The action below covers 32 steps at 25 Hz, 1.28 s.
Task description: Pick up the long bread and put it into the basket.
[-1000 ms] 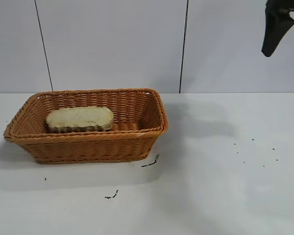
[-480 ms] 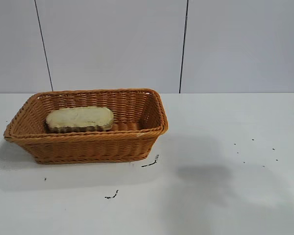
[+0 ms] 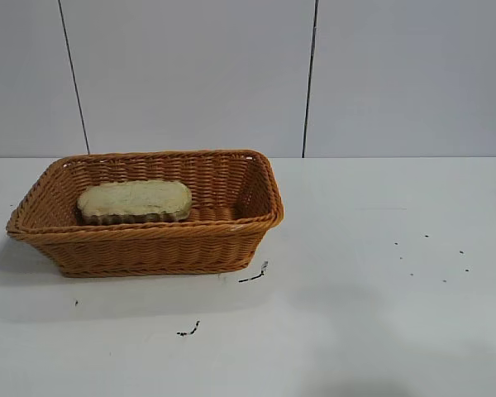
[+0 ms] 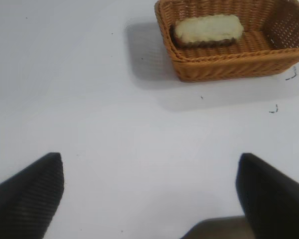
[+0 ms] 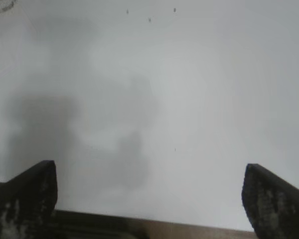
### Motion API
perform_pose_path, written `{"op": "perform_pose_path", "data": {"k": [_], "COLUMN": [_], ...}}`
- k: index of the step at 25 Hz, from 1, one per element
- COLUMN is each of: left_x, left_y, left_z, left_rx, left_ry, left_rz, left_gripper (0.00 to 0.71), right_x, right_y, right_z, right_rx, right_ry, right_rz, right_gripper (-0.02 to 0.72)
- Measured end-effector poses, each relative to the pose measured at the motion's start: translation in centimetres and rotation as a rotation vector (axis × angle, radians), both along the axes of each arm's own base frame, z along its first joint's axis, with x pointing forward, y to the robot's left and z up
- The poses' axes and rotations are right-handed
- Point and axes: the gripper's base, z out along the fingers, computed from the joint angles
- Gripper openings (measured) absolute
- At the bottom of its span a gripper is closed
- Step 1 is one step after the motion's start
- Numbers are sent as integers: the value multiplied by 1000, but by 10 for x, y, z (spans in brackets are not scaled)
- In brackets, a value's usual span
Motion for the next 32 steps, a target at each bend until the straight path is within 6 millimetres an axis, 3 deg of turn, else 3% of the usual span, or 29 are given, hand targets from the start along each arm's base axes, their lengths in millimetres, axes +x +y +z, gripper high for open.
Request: {"op": "perform_pose_path", "data": {"k": [7, 32], "left_x": [0, 0], "left_y": [0, 0], "left_z": [0, 0], "left_rx": [0, 0], "left_ry": [0, 0], "left_rz": [0, 0], "left_gripper": [692, 692], "right_x": [-30, -31], "right_y": [1, 1], "right_z": [2, 2], "right_rx": [-4, 7], "right_ry": [-189, -193], "right_rz": [1, 55], "right_gripper": [690, 690]}}
